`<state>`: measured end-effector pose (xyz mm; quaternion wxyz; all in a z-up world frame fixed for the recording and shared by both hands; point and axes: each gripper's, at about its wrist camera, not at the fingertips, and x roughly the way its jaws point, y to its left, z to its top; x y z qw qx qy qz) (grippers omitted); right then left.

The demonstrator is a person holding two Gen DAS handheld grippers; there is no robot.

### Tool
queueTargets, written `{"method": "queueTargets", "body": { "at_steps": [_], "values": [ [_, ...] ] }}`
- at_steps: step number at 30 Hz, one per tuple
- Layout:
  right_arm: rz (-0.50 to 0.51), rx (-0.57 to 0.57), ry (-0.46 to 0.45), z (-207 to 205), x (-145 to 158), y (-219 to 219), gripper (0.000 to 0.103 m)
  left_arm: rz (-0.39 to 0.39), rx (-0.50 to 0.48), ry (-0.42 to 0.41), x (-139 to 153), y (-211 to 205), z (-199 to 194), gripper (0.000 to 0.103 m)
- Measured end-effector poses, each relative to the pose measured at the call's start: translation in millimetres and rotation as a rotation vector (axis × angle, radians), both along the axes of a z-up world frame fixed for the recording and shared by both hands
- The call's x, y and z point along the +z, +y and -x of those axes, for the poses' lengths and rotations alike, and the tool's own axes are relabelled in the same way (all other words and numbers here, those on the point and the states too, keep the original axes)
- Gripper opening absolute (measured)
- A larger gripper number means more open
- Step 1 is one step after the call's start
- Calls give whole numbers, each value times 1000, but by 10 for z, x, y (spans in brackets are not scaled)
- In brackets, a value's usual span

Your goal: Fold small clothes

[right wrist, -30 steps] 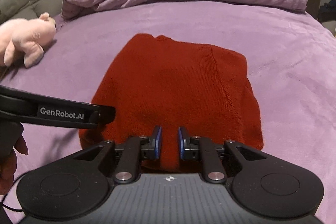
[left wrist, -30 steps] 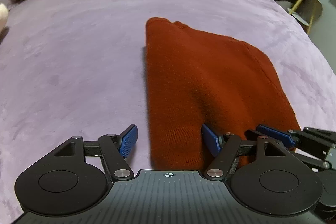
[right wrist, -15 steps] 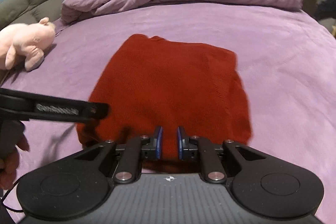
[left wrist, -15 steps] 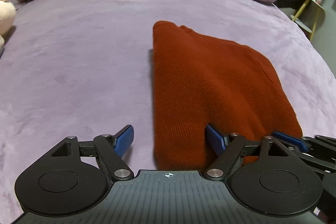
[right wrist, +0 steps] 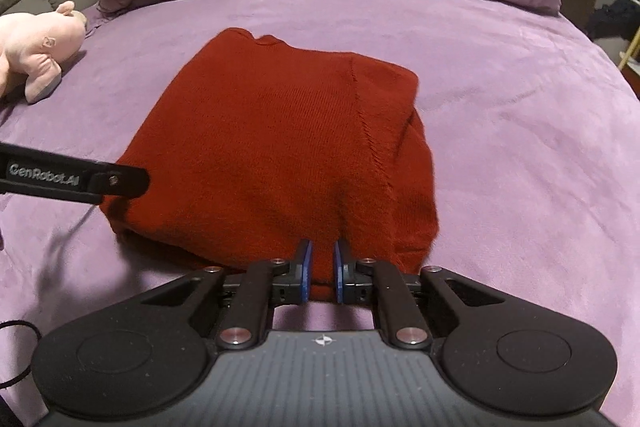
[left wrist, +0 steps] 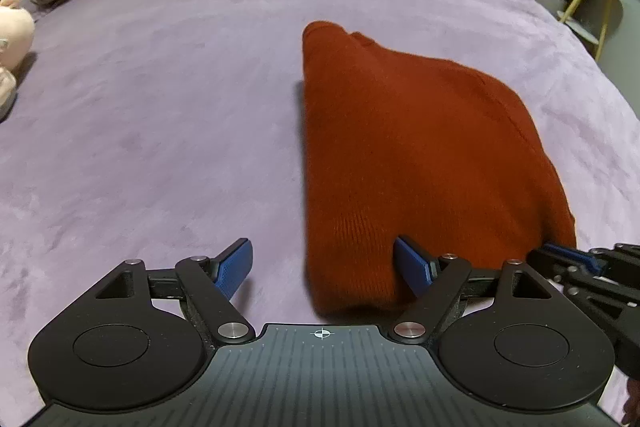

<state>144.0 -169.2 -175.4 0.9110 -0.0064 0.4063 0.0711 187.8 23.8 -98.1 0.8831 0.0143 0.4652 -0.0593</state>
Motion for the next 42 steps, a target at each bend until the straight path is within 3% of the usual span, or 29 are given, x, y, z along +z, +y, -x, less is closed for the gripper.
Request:
{"method": "queueTargets", "body": {
  "at_steps": [2, 3, 4, 6, 8, 10, 17, 23, 28, 33, 42],
  "values": [
    [35, -43, 62, 40, 11, 5, 10, -75, -7, 2, 67, -35, 91, 83],
    [58, -109, 139, 49, -29, -22, 15, -124, -6, -13, 116, -65, 164, 83],
    [52, -152, 181, 79, -63, -63, 21, -172, -2, -27, 162, -87, 244, 82],
    [-25, -158, 180, 242, -44, -161, 24, -221, 12, -19, 218, -99, 392, 78],
    [-70, -169, 216, 359, -8, -212, 47, -202, 27, -19, 251, -77, 534, 78],
    [-118, -164, 227, 443, 78, -233, 57, -180, 45, -11, 266, -61, 641, 78],
    [-89, -128, 193, 495, 444, -64, 76, -171, 70, 15, 398, -71, 708, 79],
    [28, -143, 180, 418, 570, 120, 78, -119, 82, 10, 523, -22, 716, 83],
    [74, -134, 145, 393, 618, 210, 78, -158, 72, 41, 515, -55, 638, 84],
    [38, -152, 161, 339, 650, 160, 78, -141, 53, 76, 480, -88, 579, 84],
    [30, -182, 178, 300, 664, 93, 78, -140, 21, 69, 489, -156, 575, 84]
  ]
}}
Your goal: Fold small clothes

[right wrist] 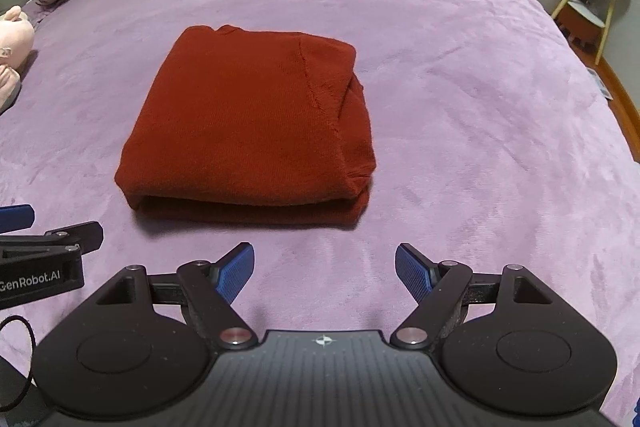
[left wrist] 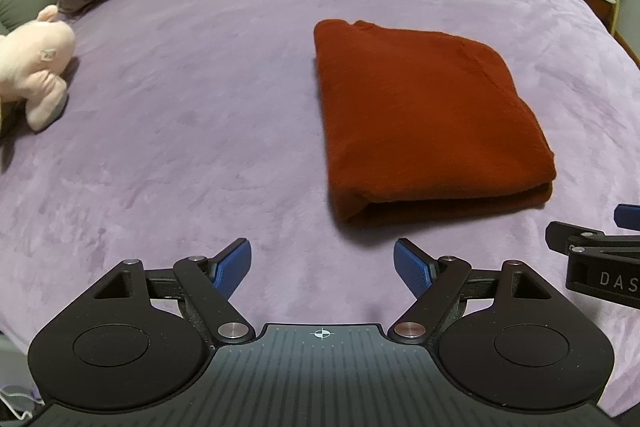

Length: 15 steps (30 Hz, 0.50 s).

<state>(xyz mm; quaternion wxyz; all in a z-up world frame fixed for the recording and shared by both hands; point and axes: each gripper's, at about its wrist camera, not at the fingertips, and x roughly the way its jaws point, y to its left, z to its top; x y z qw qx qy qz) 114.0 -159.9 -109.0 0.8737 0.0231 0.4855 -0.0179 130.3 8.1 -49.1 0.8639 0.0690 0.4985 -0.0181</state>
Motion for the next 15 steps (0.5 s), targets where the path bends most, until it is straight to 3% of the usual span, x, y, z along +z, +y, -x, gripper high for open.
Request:
{"method": "queueTargets", "body": {
  "at_steps": [15],
  "values": [
    [-19, -5, 10, -10, 36, -16, 78, 19, -6, 8, 33, -6, -6, 83]
  ]
}}
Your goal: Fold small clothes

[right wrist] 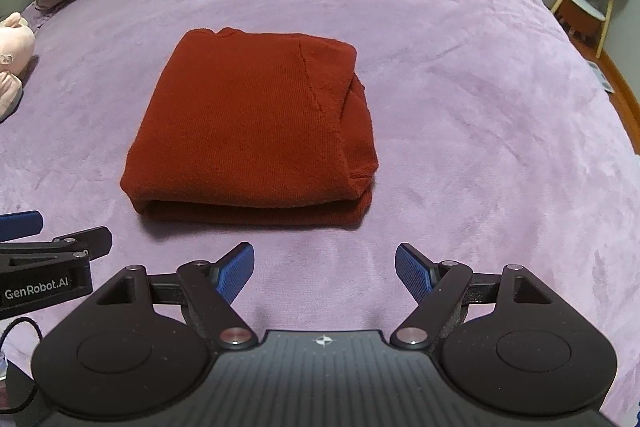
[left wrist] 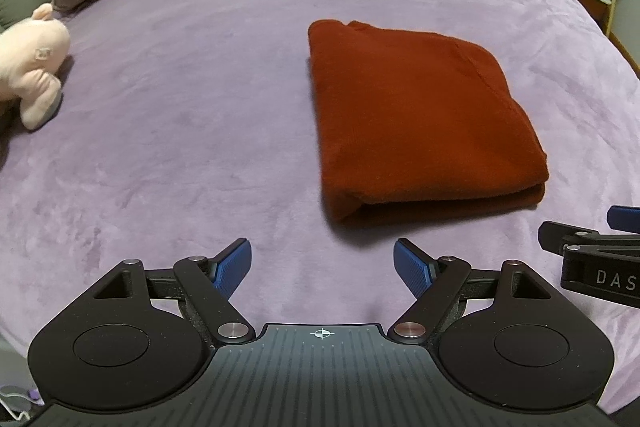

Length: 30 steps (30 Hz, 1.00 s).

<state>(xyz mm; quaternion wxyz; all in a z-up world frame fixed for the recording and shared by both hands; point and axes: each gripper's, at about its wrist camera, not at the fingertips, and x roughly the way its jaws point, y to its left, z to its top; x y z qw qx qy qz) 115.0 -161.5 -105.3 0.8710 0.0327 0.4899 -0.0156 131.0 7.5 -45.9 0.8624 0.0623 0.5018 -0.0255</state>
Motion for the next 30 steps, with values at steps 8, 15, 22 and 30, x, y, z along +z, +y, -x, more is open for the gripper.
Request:
{"method": "queueTargets", "body": {
  "at_steps": [8, 15, 22, 30],
  "values": [
    [2, -5, 3, 1, 7, -7, 78, 1, 0, 2, 12, -22, 3, 83],
    [0, -13, 7, -9, 6, -27, 78, -7, -2, 0, 12, -54, 9, 83],
    [1, -15, 5, -1, 17, -43, 78, 0, 1, -3, 20, -40, -2, 83],
    [18, -12, -2, 13, 22, -20, 78, 0, 1, -7, 31, -30, 6, 83]
  ]
}}
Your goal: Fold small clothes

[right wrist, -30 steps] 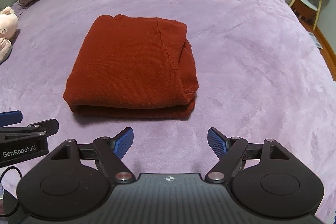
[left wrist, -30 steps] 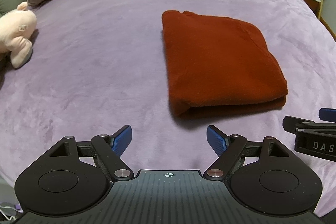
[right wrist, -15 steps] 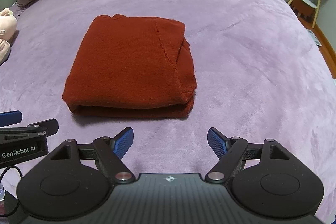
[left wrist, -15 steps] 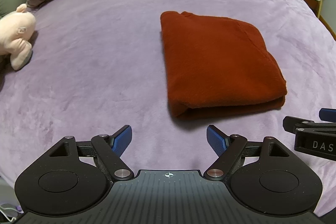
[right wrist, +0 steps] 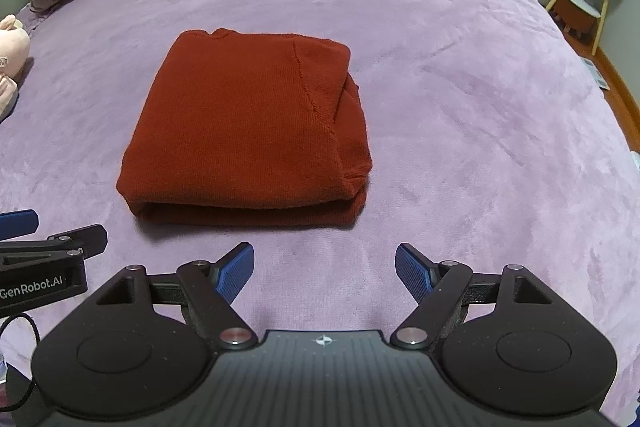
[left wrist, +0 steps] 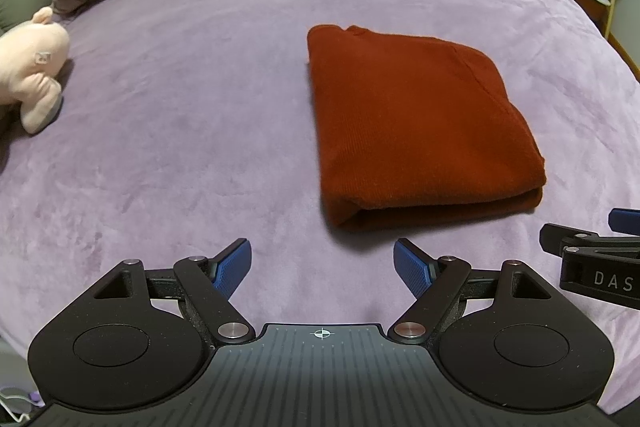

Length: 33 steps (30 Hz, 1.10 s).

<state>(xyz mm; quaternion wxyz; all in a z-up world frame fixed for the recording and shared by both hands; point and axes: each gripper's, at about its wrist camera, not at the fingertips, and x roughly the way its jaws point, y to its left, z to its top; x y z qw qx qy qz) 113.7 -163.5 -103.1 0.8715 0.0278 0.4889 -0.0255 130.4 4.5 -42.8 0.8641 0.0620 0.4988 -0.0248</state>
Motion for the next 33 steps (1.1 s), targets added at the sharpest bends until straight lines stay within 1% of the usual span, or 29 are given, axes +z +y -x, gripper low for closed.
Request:
{"method": "queueTargets", "body": {
  "at_steps": [18, 24, 33],
  "values": [
    [-2, 1, -8, 9, 20, 4, 78, -3, -2, -1, 16, -17, -4, 83],
    [-2, 1, -9, 14, 18, 10, 78, 14, 0, 5, 12, -2, -11, 83],
    [4, 9, -11, 24, 22, 34, 78, 19, -2, 7, 11, 7, -17, 83]
  ]
}}
